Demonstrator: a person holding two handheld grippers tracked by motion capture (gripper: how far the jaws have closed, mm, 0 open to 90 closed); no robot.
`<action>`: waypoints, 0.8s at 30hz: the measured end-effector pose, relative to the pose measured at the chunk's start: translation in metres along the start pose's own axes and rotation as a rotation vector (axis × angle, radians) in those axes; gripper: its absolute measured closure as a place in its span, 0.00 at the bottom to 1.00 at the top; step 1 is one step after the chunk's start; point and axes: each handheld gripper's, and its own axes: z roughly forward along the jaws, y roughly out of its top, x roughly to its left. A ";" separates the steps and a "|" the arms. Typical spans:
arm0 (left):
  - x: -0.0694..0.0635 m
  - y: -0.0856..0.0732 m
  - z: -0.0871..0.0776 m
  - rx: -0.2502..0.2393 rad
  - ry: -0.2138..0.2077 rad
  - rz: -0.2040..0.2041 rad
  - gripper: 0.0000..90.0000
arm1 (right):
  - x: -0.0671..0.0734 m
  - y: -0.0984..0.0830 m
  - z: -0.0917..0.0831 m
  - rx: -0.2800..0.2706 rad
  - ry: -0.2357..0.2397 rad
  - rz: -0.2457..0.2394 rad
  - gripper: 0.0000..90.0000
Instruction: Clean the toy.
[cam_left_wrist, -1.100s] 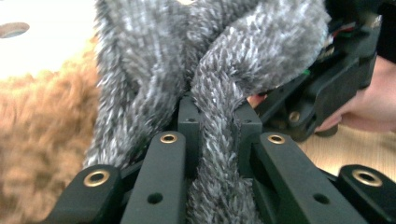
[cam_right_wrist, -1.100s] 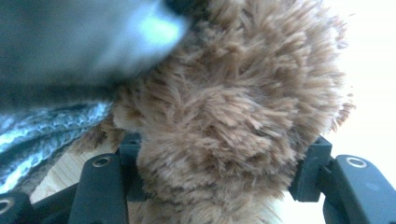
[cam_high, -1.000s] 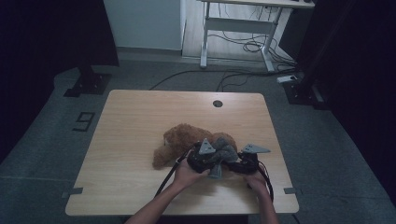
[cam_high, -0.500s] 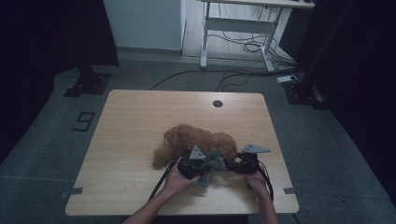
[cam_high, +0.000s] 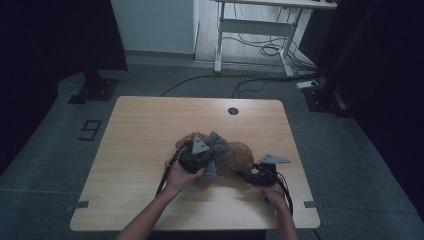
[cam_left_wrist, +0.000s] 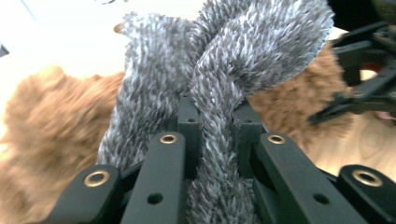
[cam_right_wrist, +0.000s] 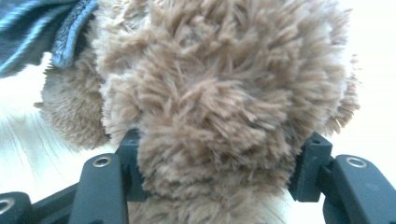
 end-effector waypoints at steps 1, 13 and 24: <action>0.004 -0.001 -0.002 -0.002 0.008 -0.009 0.86 | 0.000 0.000 0.000 -0.003 0.002 0.002 0.43; 0.059 -0.036 -0.027 -0.001 0.096 -0.139 0.86 | 0.001 0.001 0.001 -0.005 0.001 -0.003 0.43; 0.084 -0.081 -0.021 0.079 0.110 -0.219 0.86 | 0.001 0.000 0.003 0.005 -0.005 0.003 0.46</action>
